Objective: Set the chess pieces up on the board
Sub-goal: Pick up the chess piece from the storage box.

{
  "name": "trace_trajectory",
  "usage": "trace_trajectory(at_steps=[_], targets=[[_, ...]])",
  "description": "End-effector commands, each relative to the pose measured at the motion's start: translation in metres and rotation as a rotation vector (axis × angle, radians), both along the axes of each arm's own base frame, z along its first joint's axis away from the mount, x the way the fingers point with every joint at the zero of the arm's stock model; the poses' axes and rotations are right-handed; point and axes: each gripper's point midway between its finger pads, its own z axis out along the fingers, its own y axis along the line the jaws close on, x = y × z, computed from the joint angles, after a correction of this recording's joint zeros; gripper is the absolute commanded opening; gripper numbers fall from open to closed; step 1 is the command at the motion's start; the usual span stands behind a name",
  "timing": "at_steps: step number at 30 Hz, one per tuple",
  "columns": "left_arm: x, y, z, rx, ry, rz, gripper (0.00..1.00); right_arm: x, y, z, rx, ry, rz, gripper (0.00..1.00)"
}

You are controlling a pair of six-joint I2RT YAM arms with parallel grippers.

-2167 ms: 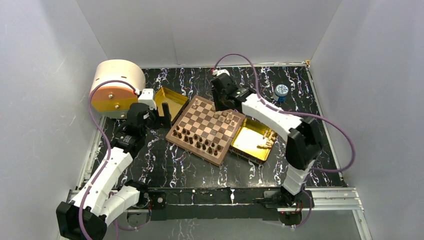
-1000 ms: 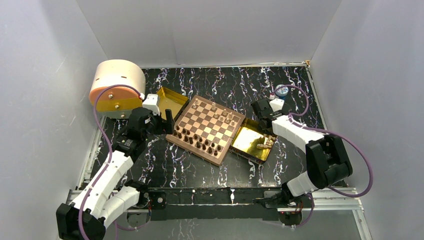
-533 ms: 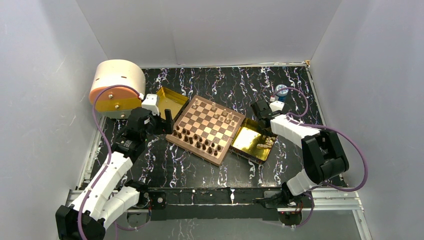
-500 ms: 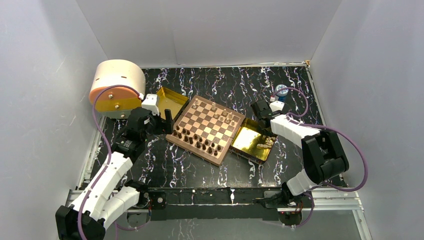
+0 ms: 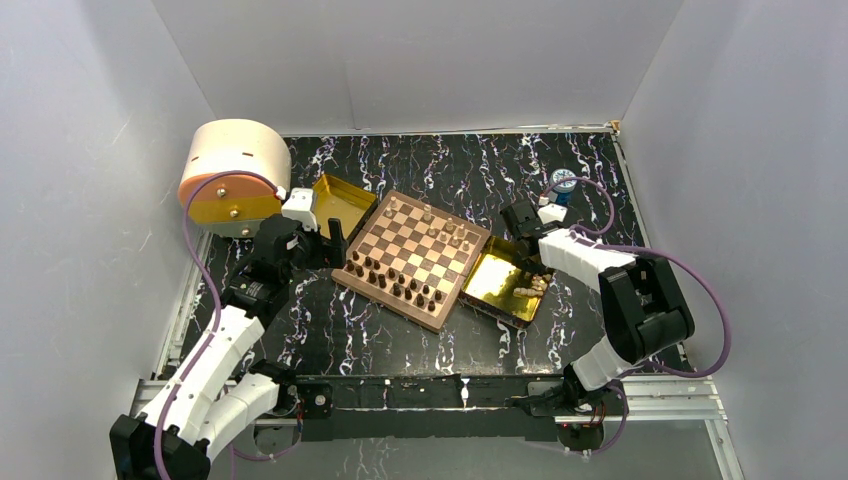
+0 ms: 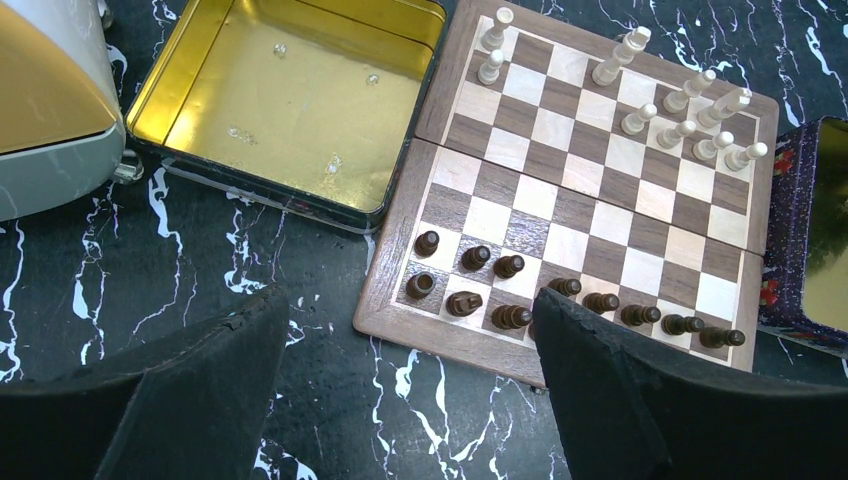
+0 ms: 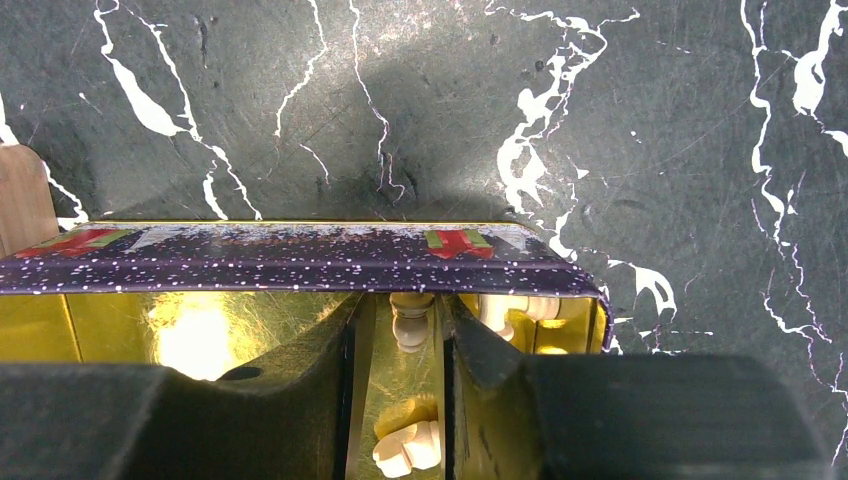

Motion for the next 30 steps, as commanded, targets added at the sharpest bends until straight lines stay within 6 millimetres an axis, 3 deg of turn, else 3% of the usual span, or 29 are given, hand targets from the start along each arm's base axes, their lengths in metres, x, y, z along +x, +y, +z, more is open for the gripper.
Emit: trace_trajectory(at_steps=[1,9,23,28,30], targets=[[-0.001,0.003,0.007,0.007,-0.03,0.005,0.88,0.005,0.0,0.001,0.007,-0.021,-0.019,0.36],[-0.001,0.002,0.006,0.009,-0.027,0.004,0.88,0.005,0.001,0.007,0.01,-0.034,0.025,0.19],[0.001,0.0,0.003,0.0,-0.031,-0.003,0.87,0.0,0.021,0.049,0.127,-0.11,0.156,0.12],[-0.002,-0.027,0.007,-0.092,-0.05,-0.121,0.86,-0.002,0.033,0.081,0.21,-0.19,0.212,0.12],[-0.005,-0.04,0.009,-0.14,-0.053,-0.185,0.85,-0.003,0.048,0.095,0.281,-0.223,0.297,0.11]])
